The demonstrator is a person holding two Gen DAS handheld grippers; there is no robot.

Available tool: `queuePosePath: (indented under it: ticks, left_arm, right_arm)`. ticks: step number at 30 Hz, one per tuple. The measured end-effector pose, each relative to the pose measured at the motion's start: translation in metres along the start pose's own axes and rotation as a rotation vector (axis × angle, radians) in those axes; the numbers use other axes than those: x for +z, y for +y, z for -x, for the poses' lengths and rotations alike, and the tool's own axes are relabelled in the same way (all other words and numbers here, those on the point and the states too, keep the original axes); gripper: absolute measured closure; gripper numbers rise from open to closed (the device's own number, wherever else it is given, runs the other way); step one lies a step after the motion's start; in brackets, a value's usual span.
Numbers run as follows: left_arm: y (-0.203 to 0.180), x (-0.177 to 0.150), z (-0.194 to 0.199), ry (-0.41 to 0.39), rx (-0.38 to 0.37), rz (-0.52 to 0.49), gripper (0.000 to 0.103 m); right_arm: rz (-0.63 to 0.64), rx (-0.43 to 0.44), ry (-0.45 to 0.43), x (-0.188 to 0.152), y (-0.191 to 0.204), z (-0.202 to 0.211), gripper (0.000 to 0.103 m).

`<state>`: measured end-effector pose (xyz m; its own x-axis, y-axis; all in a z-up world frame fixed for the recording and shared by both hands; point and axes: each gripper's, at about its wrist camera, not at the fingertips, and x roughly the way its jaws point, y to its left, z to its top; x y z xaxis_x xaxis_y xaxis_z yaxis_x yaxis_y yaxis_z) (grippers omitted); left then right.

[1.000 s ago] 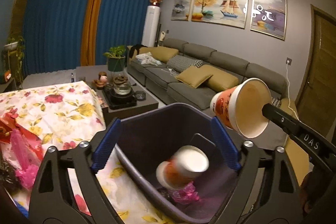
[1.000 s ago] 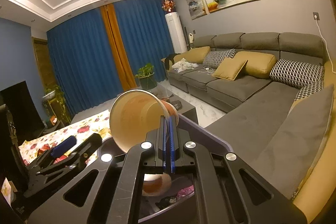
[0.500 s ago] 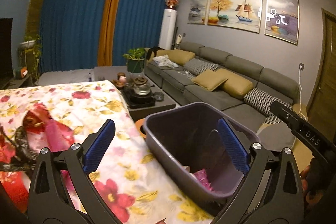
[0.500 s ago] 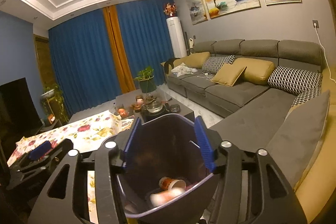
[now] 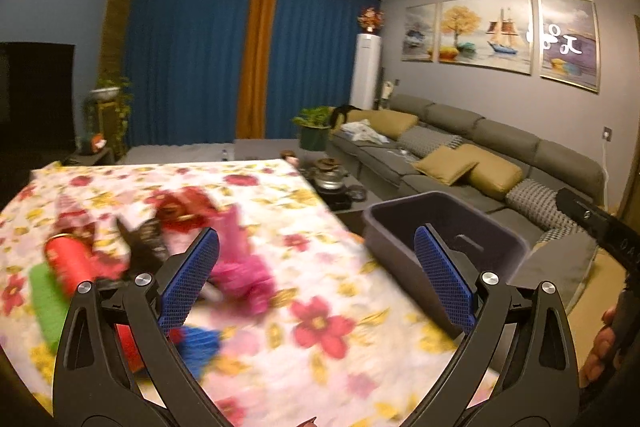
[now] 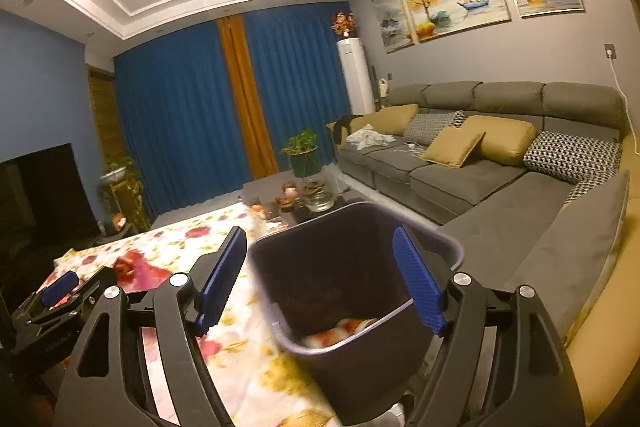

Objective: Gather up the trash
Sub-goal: 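Move both tools back over the table toward the red cups, then grasp the red paper cup with the left gripper while the right gripper reaches toward the blue mesh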

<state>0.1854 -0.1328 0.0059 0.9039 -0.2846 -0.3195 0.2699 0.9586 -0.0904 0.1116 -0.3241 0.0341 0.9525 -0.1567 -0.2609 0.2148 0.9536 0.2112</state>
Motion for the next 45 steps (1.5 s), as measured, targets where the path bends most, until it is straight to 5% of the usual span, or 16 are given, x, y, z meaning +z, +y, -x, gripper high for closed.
queuePosePath:
  ticks: [12, 22, 34, 39, 45]
  left_arm:
    - [0.102, -0.034, 0.057, 0.016, 0.194, 0.047, 0.007]
    - [0.141, -0.048, 0.055, 0.080, 0.166, 0.108, 0.011]
    - [0.156, -0.064, 0.009, 0.246, 0.043, 0.239, 0.052]
    - [0.156, -0.067, 0.004, 0.263, -0.009, 0.256, 0.084]
    - [0.149, -0.065, 0.009, 0.235, -0.054, 0.239, 0.099]
  right_arm:
    - [0.078, 0.123, 0.040, -0.037, 0.076, 0.013, 0.029]
    - [0.140, 0.181, 0.055, -0.048, 0.120, 0.014, 0.029]
    - [0.169, 0.202, 0.077, -0.056, 0.135, 0.008, 0.029]
    - [0.179, 0.207, 0.095, -0.060, 0.139, 0.000, 0.029]
    - [0.197, 0.214, 0.115, -0.065, 0.145, -0.006, 0.029]
